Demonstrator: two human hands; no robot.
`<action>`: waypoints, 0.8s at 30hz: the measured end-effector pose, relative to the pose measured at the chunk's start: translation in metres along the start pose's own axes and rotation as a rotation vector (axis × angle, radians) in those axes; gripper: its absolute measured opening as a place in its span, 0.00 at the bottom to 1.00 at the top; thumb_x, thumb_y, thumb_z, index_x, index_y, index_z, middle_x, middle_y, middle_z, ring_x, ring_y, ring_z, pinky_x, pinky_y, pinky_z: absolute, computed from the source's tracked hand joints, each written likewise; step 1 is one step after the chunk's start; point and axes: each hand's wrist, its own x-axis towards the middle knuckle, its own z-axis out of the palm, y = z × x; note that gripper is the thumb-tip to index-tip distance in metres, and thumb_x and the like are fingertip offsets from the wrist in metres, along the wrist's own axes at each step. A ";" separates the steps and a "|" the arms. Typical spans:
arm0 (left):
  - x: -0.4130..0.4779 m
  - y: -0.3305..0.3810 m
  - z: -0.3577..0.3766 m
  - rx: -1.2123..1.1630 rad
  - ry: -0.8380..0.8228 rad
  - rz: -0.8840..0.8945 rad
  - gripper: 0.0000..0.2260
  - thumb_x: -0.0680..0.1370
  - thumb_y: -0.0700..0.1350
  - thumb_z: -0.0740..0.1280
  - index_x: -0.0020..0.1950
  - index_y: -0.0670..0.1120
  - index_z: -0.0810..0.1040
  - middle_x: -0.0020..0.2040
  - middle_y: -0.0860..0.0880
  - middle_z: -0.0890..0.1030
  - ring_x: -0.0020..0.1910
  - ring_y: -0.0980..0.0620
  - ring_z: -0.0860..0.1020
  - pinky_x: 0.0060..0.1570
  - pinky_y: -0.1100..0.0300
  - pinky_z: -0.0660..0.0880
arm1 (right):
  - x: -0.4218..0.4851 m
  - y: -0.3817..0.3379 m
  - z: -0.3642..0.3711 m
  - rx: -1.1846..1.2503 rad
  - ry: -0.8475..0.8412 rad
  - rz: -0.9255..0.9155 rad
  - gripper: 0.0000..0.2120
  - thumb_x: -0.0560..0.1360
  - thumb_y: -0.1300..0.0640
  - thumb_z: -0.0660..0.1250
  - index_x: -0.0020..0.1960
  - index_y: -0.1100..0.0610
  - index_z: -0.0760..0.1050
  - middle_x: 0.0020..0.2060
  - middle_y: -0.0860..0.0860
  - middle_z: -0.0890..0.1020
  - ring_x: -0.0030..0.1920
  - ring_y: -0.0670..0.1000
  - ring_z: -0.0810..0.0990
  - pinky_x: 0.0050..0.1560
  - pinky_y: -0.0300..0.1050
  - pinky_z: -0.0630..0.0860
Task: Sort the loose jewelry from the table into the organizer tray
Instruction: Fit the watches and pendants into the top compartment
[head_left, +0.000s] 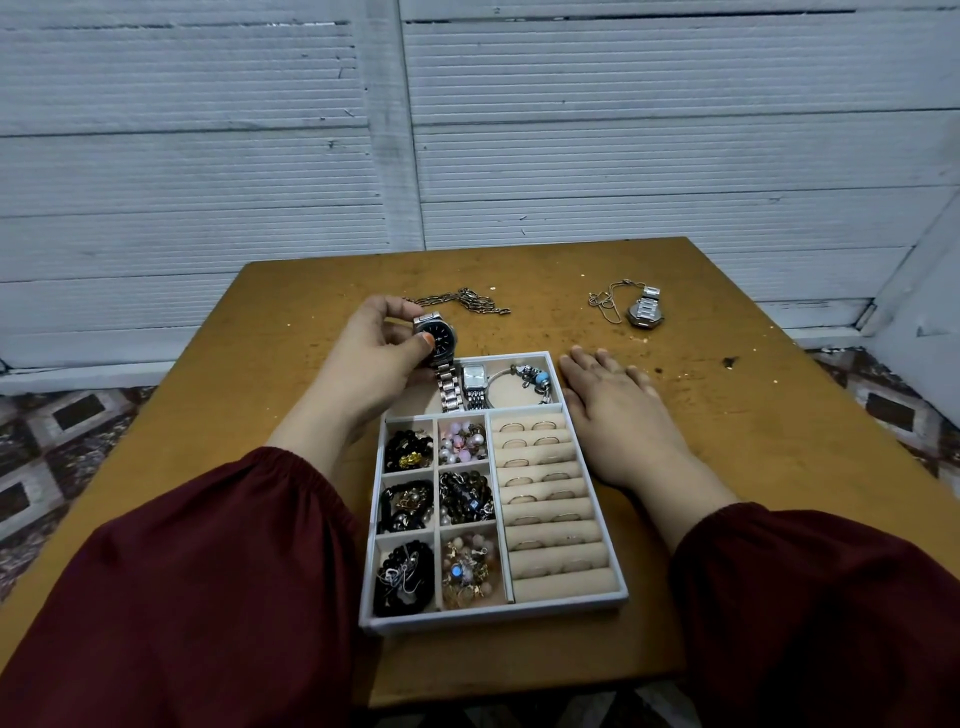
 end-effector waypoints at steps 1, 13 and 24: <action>0.000 0.001 -0.001 0.033 -0.005 0.018 0.11 0.77 0.32 0.65 0.48 0.49 0.71 0.45 0.44 0.74 0.48 0.44 0.78 0.47 0.52 0.80 | 0.000 0.000 0.000 -0.001 0.001 0.000 0.23 0.83 0.50 0.48 0.77 0.50 0.54 0.77 0.46 0.55 0.77 0.48 0.49 0.75 0.50 0.45; -0.009 0.007 -0.009 0.158 -0.077 0.060 0.09 0.73 0.33 0.70 0.46 0.46 0.76 0.40 0.38 0.78 0.39 0.46 0.78 0.43 0.58 0.78 | 0.000 0.000 0.000 0.000 0.005 0.001 0.23 0.83 0.49 0.47 0.77 0.50 0.54 0.77 0.46 0.55 0.77 0.48 0.49 0.75 0.50 0.45; -0.009 0.008 -0.010 0.138 -0.116 -0.077 0.04 0.75 0.34 0.68 0.48 0.41 0.77 0.37 0.41 0.82 0.29 0.51 0.78 0.32 0.64 0.78 | 0.000 0.001 0.001 0.010 0.013 0.000 0.24 0.82 0.49 0.48 0.77 0.49 0.55 0.77 0.46 0.55 0.77 0.48 0.49 0.75 0.50 0.45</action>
